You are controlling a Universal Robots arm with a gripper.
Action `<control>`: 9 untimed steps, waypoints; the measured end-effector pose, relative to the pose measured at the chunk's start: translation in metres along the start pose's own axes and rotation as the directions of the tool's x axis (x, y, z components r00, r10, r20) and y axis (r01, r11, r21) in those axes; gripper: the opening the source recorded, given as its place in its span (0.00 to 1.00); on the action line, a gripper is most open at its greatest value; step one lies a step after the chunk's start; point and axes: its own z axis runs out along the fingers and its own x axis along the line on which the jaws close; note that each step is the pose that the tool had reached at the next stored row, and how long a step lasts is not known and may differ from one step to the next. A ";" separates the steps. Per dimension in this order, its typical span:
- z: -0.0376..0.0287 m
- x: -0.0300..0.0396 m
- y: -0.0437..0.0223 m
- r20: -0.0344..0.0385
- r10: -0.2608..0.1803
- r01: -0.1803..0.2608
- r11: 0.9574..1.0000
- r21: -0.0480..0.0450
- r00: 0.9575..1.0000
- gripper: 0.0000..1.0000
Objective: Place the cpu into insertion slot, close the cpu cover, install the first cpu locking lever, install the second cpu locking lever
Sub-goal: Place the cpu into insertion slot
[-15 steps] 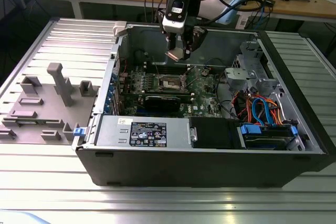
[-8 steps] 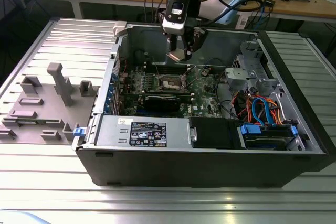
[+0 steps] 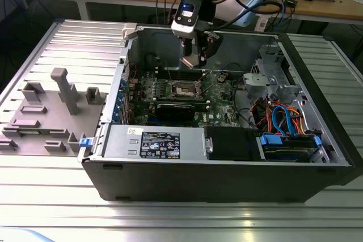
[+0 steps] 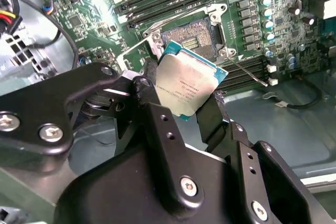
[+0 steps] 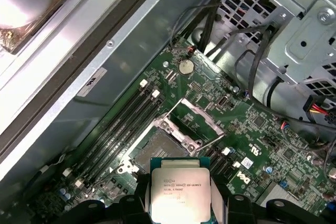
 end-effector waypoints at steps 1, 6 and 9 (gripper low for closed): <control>0.0009 0.0001 0.0000 0.000 0.007 -0.007 1.000 0.000 1.000 0.54; 0.0104 0.0018 0.0007 0.001 0.017 -0.017 1.000 0.000 1.000 0.54; 0.0143 0.0018 0.0006 0.004 0.058 -0.058 0.998 0.001 0.998 0.54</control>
